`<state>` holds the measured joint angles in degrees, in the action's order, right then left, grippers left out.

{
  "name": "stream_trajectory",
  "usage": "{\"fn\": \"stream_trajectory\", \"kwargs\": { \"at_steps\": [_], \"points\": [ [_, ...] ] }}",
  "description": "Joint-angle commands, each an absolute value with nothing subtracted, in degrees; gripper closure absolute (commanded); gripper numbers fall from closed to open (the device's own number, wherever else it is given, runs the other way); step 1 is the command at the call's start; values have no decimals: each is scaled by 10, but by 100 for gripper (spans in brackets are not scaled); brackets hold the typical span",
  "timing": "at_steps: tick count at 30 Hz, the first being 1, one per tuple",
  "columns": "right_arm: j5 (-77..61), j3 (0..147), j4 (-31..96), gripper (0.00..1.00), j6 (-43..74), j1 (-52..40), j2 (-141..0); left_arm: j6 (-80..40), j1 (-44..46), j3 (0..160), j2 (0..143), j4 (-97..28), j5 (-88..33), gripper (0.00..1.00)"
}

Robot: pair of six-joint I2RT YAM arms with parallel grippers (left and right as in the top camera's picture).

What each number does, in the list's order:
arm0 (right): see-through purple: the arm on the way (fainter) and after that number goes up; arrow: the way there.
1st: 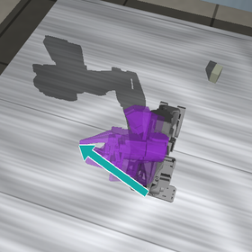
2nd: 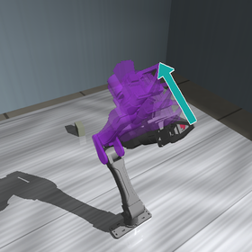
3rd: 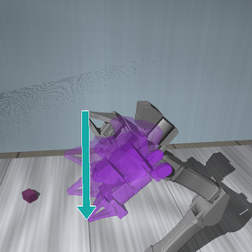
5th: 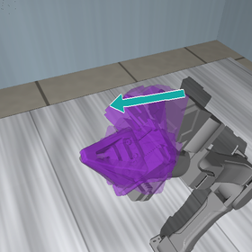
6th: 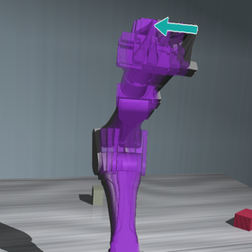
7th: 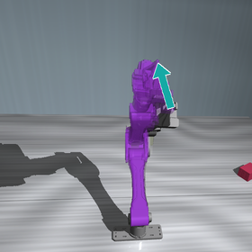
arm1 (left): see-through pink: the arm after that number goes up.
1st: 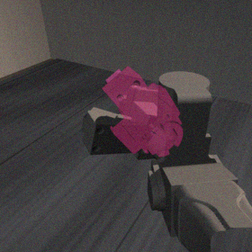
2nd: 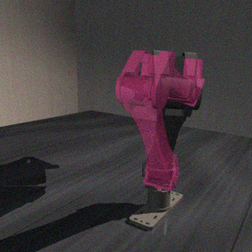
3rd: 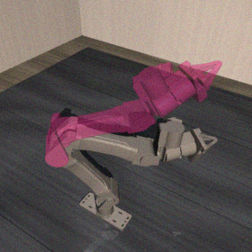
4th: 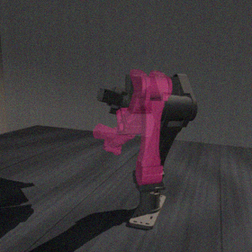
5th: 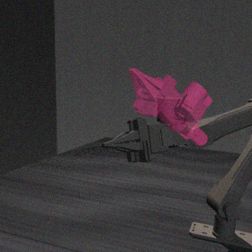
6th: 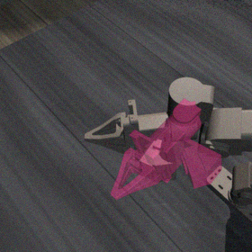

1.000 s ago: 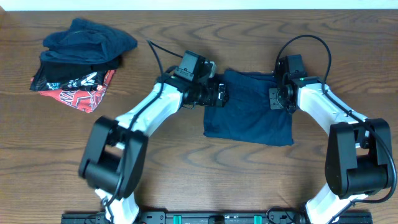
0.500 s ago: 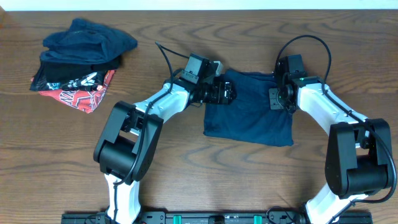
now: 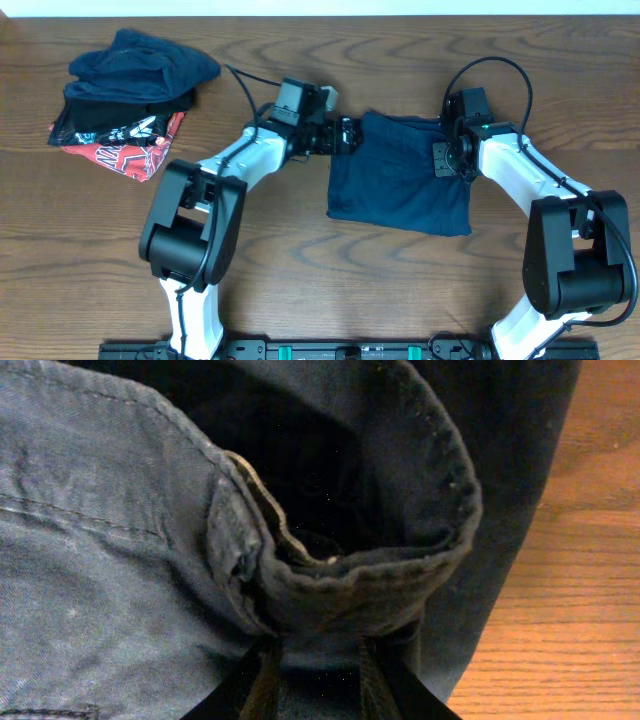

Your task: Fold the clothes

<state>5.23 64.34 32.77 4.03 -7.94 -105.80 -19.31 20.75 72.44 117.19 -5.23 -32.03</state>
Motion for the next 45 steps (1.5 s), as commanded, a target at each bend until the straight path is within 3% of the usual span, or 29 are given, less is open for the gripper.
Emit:
{"fn": "stream_trajectory", "kwargs": {
  "at_steps": [1,14,25,27,28,33,34,38,45],
  "points": [
    [58,649,332,74,36,-79,-1061,-192,204,727,1157,-51,-304,2],
    [58,649,339,74,38,-79,-1061,-192,245,727,1191,-46,-290,2],
    [58,649,341,74,37,-79,-1061,-203,311,727,1212,-5,-345,0],
    [58,649,341,74,37,-79,-1061,-202,322,727,1212,5,-345,5],
    [58,649,341,74,38,-79,-1061,-202,325,727,1212,10,-345,13],
    [58,649,341,74,38,-79,-1061,-203,318,727,1211,22,-345,81],
    [58,649,341,76,38,-79,-1061,-203,314,727,1211,22,-345,90],
    [60,650,349,83,52,-77,-1052,-202,296,727,1196,18,-345,94],
    [58,692,391,80,92,-40,-952,-130,246,728,1109,-50,-264,94]
  ]
}}
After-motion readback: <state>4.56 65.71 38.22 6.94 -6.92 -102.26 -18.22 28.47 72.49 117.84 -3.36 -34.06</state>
